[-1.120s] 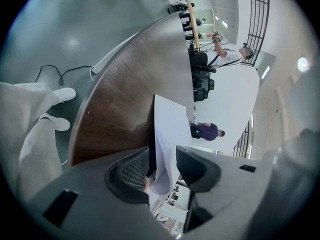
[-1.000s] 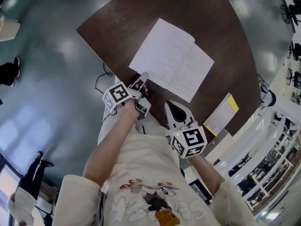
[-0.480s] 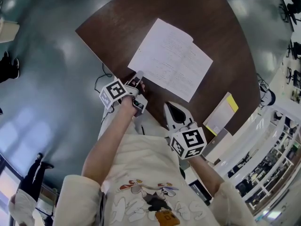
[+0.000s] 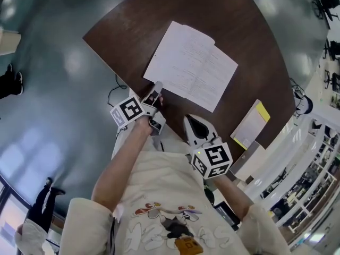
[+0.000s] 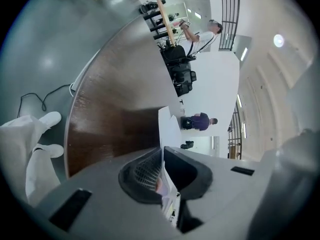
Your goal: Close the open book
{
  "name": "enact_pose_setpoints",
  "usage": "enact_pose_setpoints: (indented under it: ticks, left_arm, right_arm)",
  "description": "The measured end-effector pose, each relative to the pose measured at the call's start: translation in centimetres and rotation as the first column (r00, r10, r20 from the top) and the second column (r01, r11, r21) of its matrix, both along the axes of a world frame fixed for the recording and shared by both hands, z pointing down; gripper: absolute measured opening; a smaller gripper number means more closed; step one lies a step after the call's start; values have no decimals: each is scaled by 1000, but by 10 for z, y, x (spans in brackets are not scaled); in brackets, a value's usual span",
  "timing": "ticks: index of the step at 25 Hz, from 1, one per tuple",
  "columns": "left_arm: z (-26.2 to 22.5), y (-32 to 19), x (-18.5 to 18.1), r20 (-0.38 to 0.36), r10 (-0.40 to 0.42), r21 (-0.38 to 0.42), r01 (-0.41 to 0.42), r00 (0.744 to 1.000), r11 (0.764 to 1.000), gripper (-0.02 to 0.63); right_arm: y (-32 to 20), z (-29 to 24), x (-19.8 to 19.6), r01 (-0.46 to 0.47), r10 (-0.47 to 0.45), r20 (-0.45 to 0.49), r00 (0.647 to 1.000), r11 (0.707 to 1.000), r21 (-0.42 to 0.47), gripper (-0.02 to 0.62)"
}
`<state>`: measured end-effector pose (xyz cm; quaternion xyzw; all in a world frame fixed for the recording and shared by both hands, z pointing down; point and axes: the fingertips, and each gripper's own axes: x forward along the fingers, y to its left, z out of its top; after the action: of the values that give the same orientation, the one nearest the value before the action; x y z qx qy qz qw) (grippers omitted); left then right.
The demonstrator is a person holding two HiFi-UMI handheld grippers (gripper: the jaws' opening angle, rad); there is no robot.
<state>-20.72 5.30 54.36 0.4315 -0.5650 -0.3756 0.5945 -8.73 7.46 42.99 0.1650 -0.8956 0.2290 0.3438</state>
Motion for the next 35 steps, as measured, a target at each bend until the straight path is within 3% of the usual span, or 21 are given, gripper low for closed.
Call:
enact_pose_setpoints:
  ticks: [8, 16, 23, 35]
  left_arm:
    - [-40, -2, 9, 166, 152, 18, -158, 974, 987, 23]
    - [-47, -12, 42, 307, 310, -34, -315, 900, 949, 21]
    - [-47, -20, 80, 418, 450, -102, -451, 789, 887, 21]
    - [-57, -34, 128, 576, 633, -227, -643, 517, 732, 21]
  right_arm:
    - [-2, -15, 2, -64, 64, 28, 998, 998, 8, 6]
    - [-18, -7, 22, -134, 134, 37, 990, 991, 3, 6]
    - [-32, 7, 48, -209, 209, 30, 977, 978, -9, 6]
    - [-48, 11, 89, -384, 383, 44, 923, 924, -1, 6]
